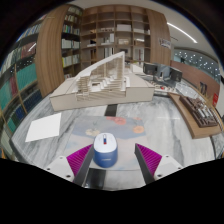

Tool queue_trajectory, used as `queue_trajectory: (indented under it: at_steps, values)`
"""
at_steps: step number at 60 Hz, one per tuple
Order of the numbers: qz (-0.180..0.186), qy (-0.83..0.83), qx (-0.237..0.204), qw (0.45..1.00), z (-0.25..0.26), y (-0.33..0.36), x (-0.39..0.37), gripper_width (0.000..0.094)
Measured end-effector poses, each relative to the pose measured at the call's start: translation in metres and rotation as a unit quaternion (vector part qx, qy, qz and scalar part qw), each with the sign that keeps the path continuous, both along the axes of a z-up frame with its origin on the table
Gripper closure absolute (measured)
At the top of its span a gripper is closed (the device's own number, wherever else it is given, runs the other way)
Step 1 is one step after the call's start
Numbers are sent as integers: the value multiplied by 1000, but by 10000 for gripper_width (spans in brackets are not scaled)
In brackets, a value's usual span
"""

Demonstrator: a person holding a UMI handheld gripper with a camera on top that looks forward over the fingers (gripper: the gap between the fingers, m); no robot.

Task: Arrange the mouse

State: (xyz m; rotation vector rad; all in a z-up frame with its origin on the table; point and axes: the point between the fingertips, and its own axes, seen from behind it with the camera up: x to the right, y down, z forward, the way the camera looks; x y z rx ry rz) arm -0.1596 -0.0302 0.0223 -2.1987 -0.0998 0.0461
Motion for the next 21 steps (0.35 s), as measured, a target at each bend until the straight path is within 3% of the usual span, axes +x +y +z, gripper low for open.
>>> queue_trajectory:
  at_steps: [8,21]
  values:
    - [-10,27,16,999,32,-37,45,89]
    - [-96,65,30,993,30,-91,173,104]
